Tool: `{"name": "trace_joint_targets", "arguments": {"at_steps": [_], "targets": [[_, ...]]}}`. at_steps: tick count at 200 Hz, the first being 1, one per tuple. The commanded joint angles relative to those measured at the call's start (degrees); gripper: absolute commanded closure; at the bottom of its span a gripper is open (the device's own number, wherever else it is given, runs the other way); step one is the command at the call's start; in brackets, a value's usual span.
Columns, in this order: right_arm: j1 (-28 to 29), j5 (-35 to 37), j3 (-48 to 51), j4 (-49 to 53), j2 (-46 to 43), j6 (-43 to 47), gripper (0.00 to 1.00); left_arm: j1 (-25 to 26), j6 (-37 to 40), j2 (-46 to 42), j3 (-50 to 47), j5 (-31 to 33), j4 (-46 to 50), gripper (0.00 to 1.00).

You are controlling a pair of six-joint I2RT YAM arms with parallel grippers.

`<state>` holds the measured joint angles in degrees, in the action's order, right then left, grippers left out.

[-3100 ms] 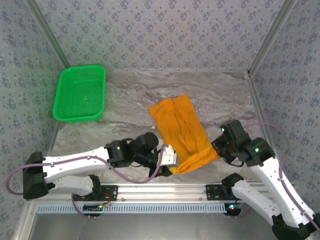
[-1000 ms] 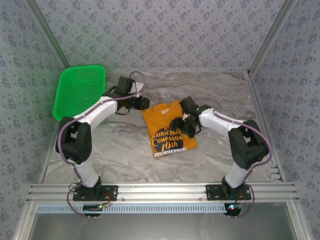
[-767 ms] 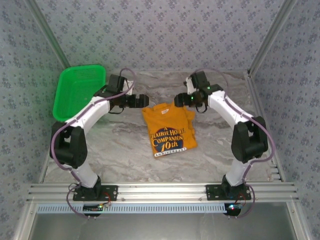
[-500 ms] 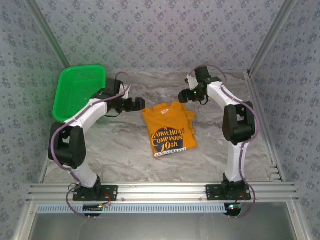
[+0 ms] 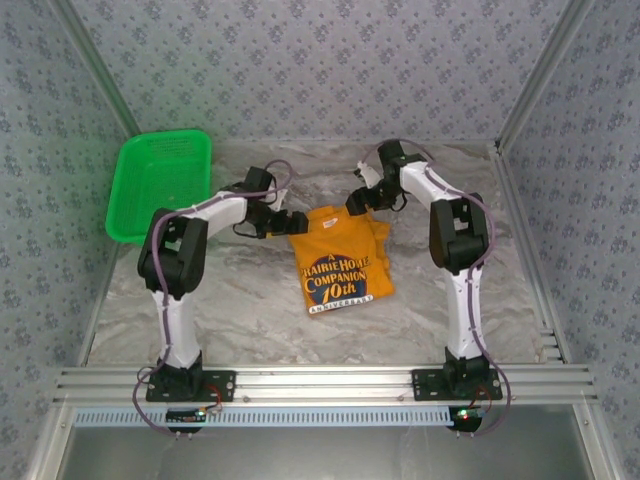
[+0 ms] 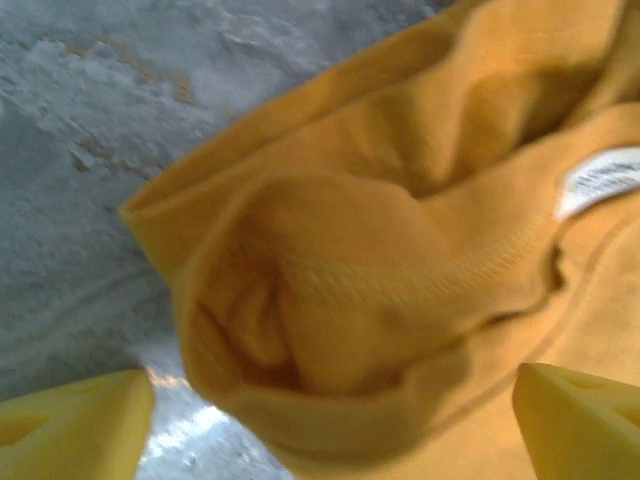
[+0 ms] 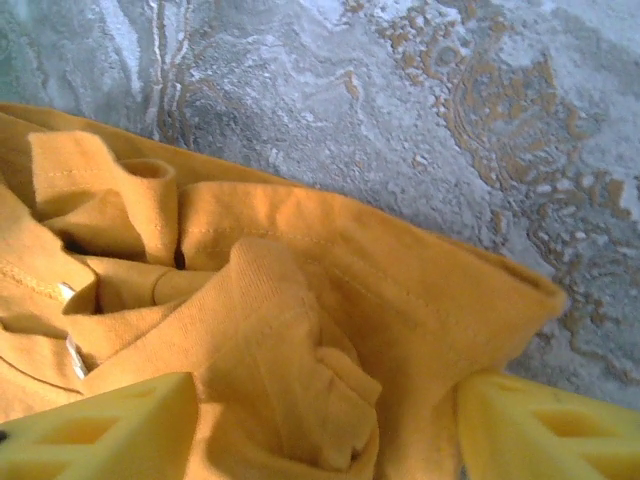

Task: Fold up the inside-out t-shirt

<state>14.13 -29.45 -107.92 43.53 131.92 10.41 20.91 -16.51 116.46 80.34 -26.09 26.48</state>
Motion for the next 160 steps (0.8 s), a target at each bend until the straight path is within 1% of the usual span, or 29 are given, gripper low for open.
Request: {"name": "trace_joint_targets", "arguments": {"at_steps": [1, 14, 24, 36, 38, 47, 54, 64, 69, 73, 76, 100, 116, 126, 144, 160], "targets": [[-0.05, -3.69, -3.14, 3.61, 2.77, 1.52, 0.39, 0.48, 0.21, 3.77, 4.97, -3.08, -0.28, 0.15], [0.17, -5.46, -3.22, 4.15, 2.92, 2.1, 0.47, 0.84, 0.01, 5.24, 6.5, -3.16, -0.07, 0.2], [0.2, -6.44, -2.92, 4.03, 2.99, 1.65, 0.56, 0.99, -0.25, 5.98, 7.1, -4.18, -0.64, 0.28], [0.37, -8.13, -2.33, 3.39, 3.29, 1.2, 0.67, 0.98, -0.54, 6.64, 7.75, -5.49, -2.0, 0.43], [0.33, -8.42, -2.24, 3.34, 3.29, 1.01, 0.7, 0.96, -0.54, 6.79, 7.87, -5.65, -2.19, 0.46], [0.31, -9.42, -1.84, 2.82, 3.51, 0.67, 0.8, 1.06, -0.3, 7.3, 8.65, -6.26, -2.78, 0.56], [0.24, -10.17, -1.7, 2.31, 3.58, 0.28, 0.86, 1.0, 0.04, 7.74, 9.19, -6.47, -2.84, 0.66], [0.15, -11.15, -1.68, 1.56, 3.33, -0.25, 0.92, 0.93, 1.25, 8.31, 10.59, -7.24, -2.18, 0.82], [0.03, -11.82, -1.68, 1.04, 3.04, -0.53, 0.96, 0.82, 1.96, 8.42, 11.23, -8.15, -2.02, 0.88], [-0.06, -12.39, -1.68, 0.57, 2.67, -0.65, 0.98, 0.68, 2.71, 8.36, 11.68, -9.24, -2.01, 0.96], [-0.15, -12.83, -1.8, 0.41, 2.37, -0.79, 0.99, 0.61, 3.25, 8.29, 12.03, -10.07, -2.04, 1.0], [-1.58, -18.37, -1.4, -5.46, -2.39, -2.75, 1.0, -0.89, 8.52, 4.4, 13.66, -14.24, -2.81, 1.0], [-2.52, -20.6, -2.21, -10.23, -6.12, -3.88, 1.0, -1.81, 12.83, -0.01, 15.23, -14.7, -3.45, 1.0], [-2.87, -20.67, -4.95, -10.21, -7.67, -3.44, 1.0, -2.39, 15.64, -2.59, 17.08, -15.09, -3.17, 1.0], [-3.19, -21.86, -9.17, -8.29, -10.79, 1.36, 1.0, -3.05, 20.87, -6.96, 20.44, -14.99, -1.6, 1.0], [-2.84, -23.59, -7.15, -7.71, -16.01, 10.22, 1.0, -3.15, 24.6, -11.21, 19.49, -14.56, -2.18, 1.0]]}}
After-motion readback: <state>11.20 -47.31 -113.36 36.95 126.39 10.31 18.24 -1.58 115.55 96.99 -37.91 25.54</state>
